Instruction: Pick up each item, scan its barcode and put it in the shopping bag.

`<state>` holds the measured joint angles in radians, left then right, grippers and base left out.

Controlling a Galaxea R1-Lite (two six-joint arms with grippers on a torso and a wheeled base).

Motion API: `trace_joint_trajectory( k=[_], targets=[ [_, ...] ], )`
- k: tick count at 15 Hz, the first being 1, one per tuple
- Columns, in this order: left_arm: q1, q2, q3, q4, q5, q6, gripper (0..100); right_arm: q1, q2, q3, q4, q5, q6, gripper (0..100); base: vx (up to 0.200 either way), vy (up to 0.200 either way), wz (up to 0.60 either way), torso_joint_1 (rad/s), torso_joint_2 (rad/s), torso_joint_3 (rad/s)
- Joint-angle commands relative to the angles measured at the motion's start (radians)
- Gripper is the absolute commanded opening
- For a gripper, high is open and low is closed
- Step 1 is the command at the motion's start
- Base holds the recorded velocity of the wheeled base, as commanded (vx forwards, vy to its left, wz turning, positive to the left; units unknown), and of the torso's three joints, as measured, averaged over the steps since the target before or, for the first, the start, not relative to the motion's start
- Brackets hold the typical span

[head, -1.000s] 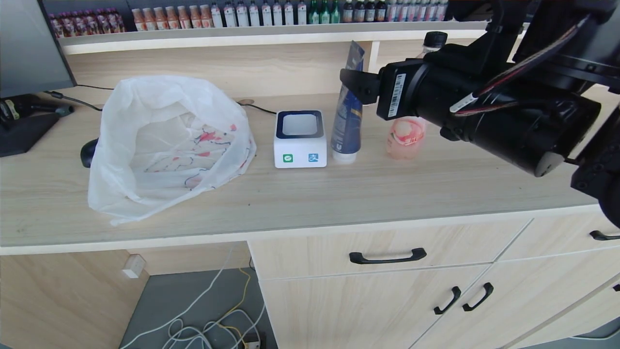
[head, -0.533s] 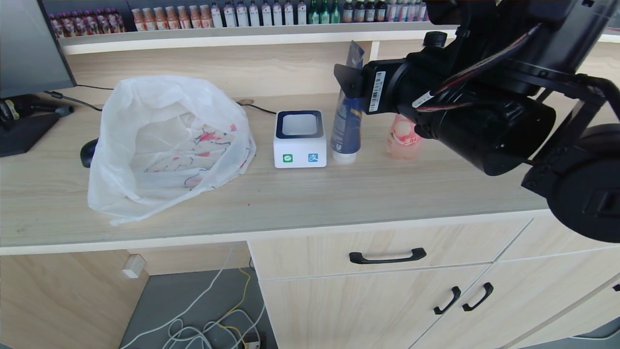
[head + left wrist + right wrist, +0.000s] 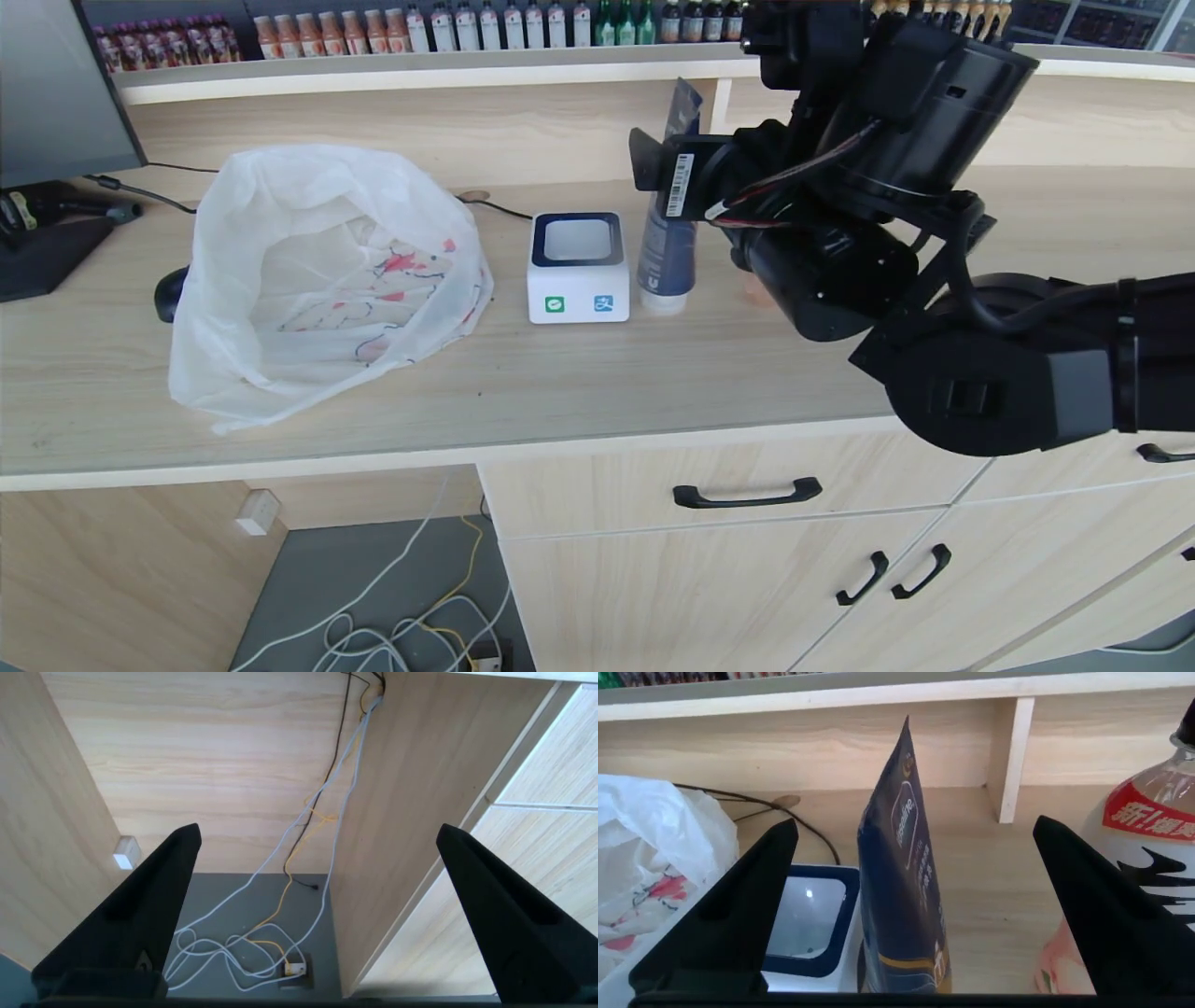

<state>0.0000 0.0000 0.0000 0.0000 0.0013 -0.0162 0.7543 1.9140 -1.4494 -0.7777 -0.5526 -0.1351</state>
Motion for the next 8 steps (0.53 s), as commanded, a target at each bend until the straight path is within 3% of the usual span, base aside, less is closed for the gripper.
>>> trace_joint_trajectory(
  k=[1,8],
  targets=[
    [0.0,0.0,0.0,0.0,0.0,-0.001,100,-0.004,0.023,-0.002,0.0,0.0,0.0,100,0.0,0.0,0.0,0.0,0.0,0.0],
    [0.0,0.0,0.0,0.0,0.0,-0.001,100,-0.004,0.045,0.0,-0.002,0.008,0.025,100,0.0,0.0,0.0,0.0,0.0,0.0]
  ],
)
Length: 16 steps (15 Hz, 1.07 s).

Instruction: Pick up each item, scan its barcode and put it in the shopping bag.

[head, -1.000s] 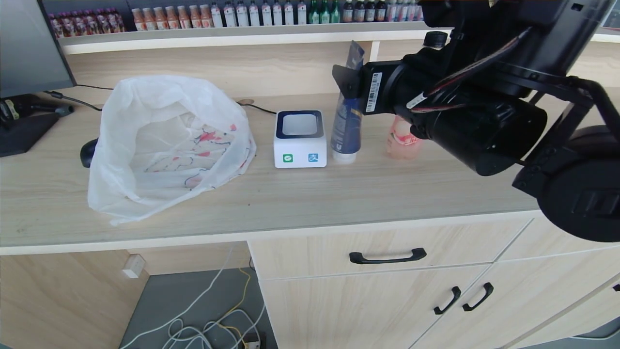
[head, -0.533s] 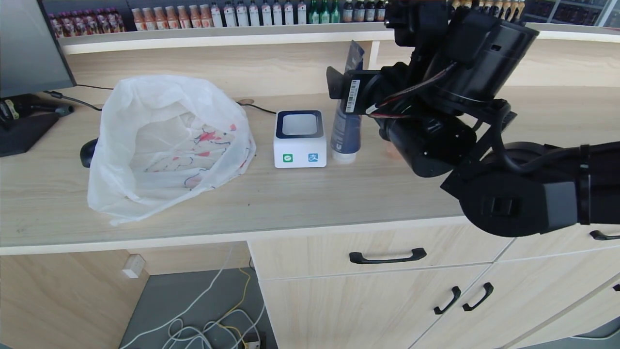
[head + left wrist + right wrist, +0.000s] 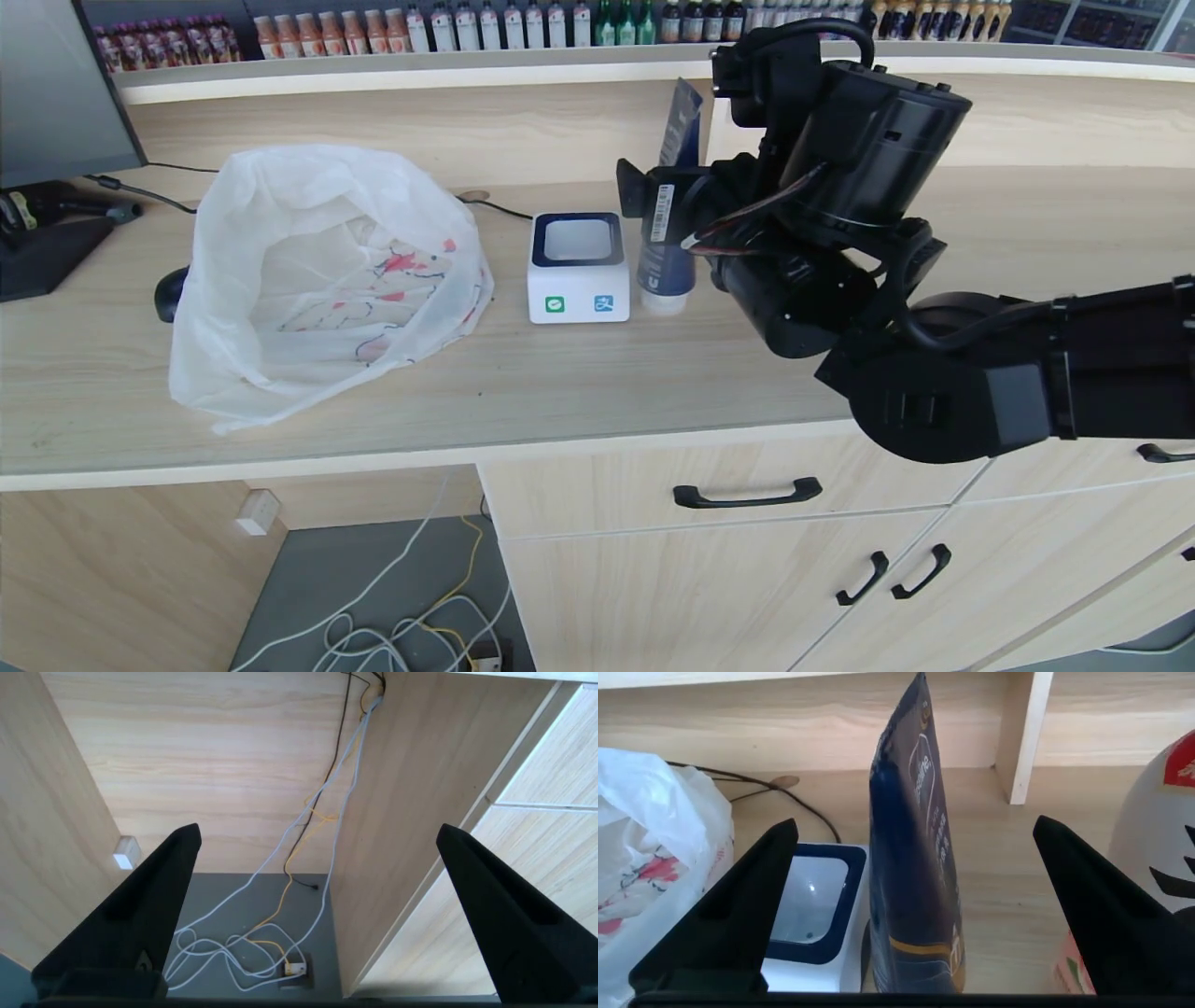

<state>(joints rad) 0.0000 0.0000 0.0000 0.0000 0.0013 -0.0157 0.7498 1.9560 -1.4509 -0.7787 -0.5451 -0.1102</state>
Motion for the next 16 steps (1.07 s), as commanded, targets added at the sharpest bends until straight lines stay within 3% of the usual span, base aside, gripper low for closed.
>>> trace_joint_trajectory(
  k=[1,16],
  targets=[
    [0.0,0.0,0.0,0.0,0.0,-0.001,100,0.0,0.012,0.004,-0.001,0.001,0.02,100,0.0,0.0,0.0,0.0,0.0,0.0],
    [0.0,0.0,0.0,0.0,0.0,0.0,100,-0.055,0.061,0.003,-0.01,0.002,0.027,100,0.0,0.0,0.0,0.0,0.0,0.0]
  ],
)
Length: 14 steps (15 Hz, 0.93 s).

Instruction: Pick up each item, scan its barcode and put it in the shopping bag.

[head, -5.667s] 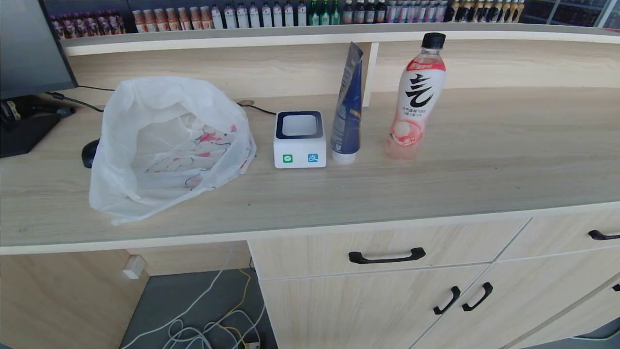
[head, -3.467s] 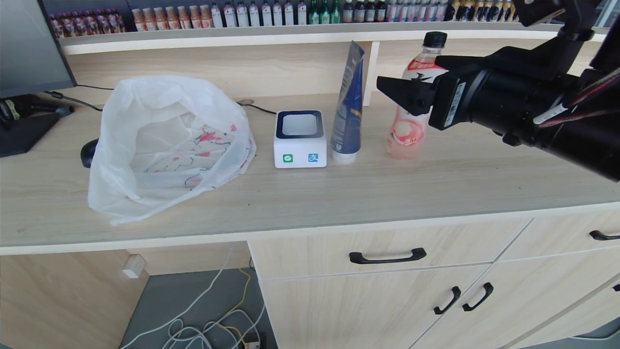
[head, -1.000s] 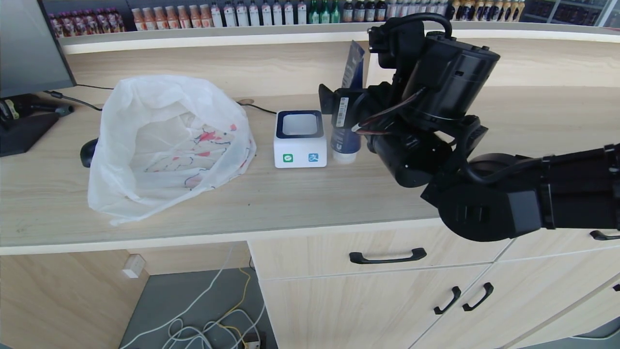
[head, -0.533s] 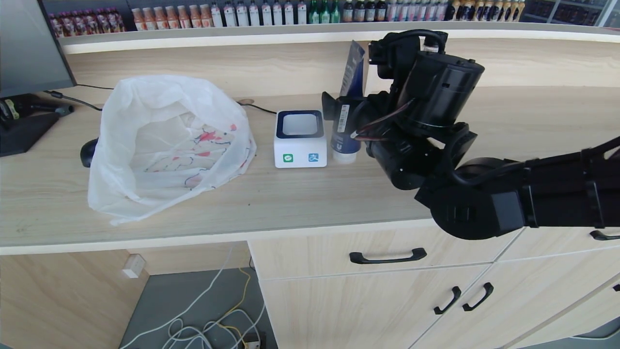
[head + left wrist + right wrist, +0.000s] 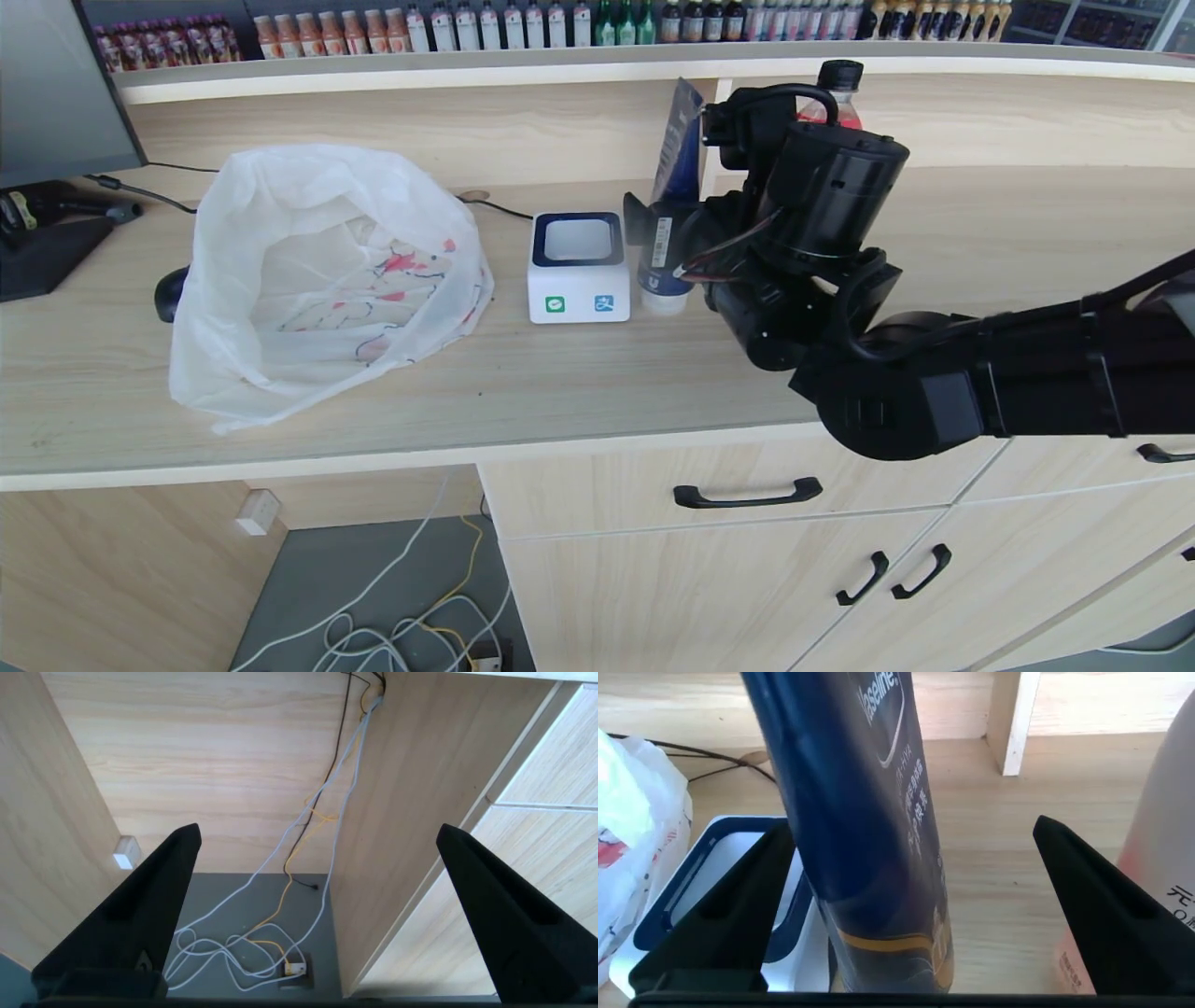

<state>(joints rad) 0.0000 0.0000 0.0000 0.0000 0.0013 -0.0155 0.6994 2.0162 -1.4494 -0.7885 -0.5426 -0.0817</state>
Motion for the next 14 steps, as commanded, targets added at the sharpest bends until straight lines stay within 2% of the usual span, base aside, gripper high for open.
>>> trace_joint_trajectory(
  k=[1,7,14],
  targets=[
    [0.0,0.0,0.0,0.0,0.0,-0.001,100,-0.006,0.012,0.0,-0.001,0.0,-0.003,100,0.0,0.0,0.0,0.0,0.0,0.0],
    [0.0,0.0,0.0,0.0,0.0,0.0,100,-0.015,0.079,-0.02,-0.106,-0.002,-0.021,100,0.0,0.0,0.0,0.0,0.0,0.0],
    [0.0,0.0,0.0,0.0,0.0,-0.001,100,-0.021,0.092,-0.02,-0.113,0.0,-0.029,100,0.0,0.0,0.0,0.0,0.0,0.0]
  ],
)
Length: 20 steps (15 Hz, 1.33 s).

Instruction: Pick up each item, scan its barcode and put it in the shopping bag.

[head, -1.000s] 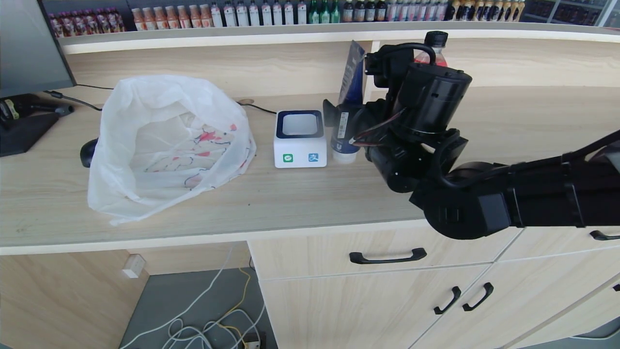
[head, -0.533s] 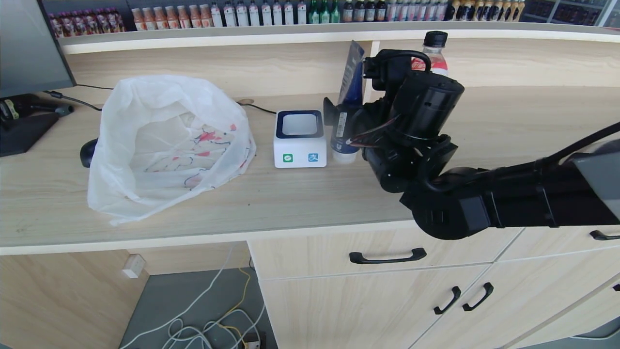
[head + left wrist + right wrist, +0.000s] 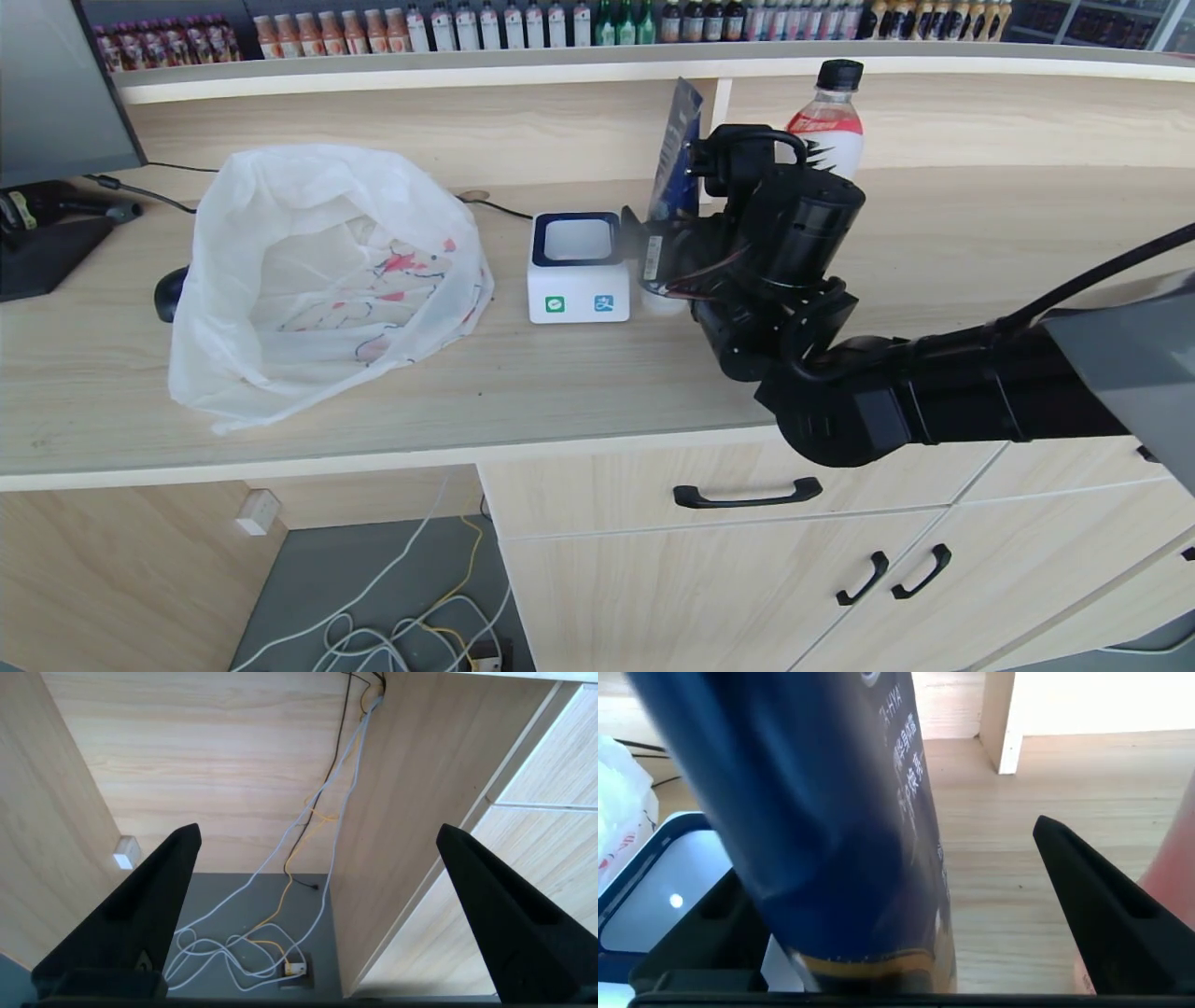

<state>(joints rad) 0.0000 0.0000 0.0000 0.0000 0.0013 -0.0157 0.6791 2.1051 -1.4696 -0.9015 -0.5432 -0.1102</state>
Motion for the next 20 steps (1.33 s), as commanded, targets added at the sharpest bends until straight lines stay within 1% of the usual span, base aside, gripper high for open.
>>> trace_joint_trajectory(
  k=[1,6,7,20],
  targets=[
    [0.0,0.0,0.0,0.0,0.0,0.0,100,-0.003,0.003,0.0,0.0,0.0,0.0,100,0.0,0.0,0.0,0.0,0.0,0.0],
    [0.0,0.002,0.0,0.0,0.0,-0.001,100,-0.009,0.009,0.0,-0.002,0.0,0.001,100,0.0,0.0,0.0,0.0,0.0,0.0],
    [0.0,0.0,0.0,0.0,0.0,-0.001,100,-0.009,0.009,0.0,-0.002,0.0,0.001,0,0.0,0.0,0.0,0.0,0.0,0.0],
    [0.0,0.0,0.0,0.0,0.0,-0.001,100,-0.006,0.001,0.0,-0.011,-0.001,-0.002,0,0.0,0.0,0.0,0.0,0.0,0.0]
  ],
)
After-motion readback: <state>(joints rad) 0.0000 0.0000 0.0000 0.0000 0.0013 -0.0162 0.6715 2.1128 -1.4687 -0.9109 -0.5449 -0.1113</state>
